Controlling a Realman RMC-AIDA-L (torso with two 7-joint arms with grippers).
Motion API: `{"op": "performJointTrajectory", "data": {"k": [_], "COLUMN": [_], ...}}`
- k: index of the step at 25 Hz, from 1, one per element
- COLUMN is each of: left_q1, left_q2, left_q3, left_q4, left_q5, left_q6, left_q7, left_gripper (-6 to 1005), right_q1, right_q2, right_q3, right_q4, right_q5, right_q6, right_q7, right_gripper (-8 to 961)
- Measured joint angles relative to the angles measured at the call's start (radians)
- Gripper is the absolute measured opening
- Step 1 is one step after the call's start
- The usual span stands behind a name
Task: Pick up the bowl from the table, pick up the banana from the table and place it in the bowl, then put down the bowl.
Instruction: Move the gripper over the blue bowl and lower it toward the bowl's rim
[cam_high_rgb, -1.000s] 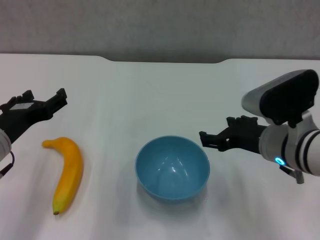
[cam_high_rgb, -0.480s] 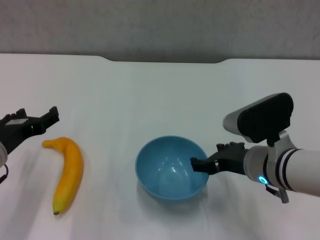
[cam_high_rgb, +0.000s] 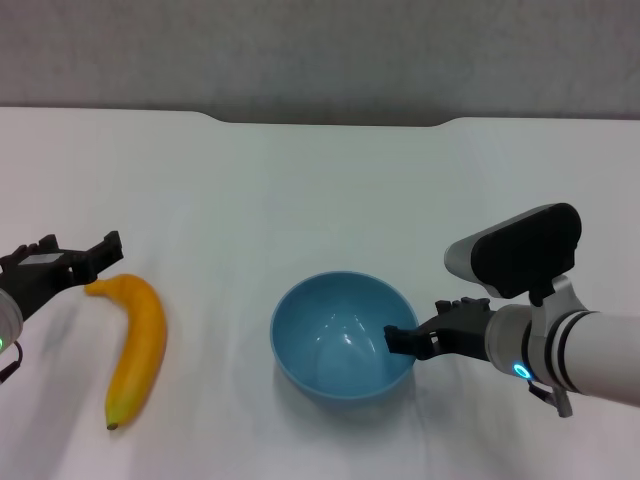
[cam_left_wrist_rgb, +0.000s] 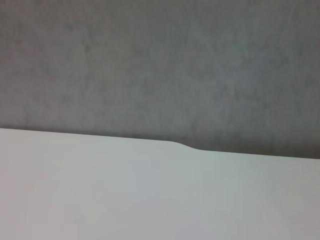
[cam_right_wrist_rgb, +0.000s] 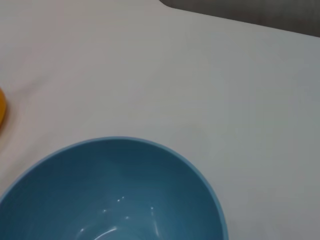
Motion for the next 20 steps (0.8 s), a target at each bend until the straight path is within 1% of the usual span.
{"op": "performJointTrajectory", "data": {"k": [7, 13, 20], "left_q1": [0.001, 0.007, 0.008], "left_q2": [0.0, 0.0, 0.0], "left_q3": [0.0, 0.0, 0.0], "left_q4": [0.004, 0.005, 0.007], "left_q5": [0.001, 0.001, 0.001], "left_q6": [0.001, 0.001, 0.001], "left_q7": [0.0, 0.001, 0.001], "left_gripper": [891, 891, 890], "right_q1": [0.005, -0.012, -0.026], "right_q2": [-0.003, -0.004, -0.004], "right_q3": [-0.003, -0.012, -0.01], "right_q4": [-0.005, 0.0, 0.004], "right_q5": [-0.004, -0.009, -0.009], "right_q6": [-0.001, -0.044, -0.062], "right_q7": [0.003, -0.014, -0.021], "right_gripper": [792, 540, 324]}}
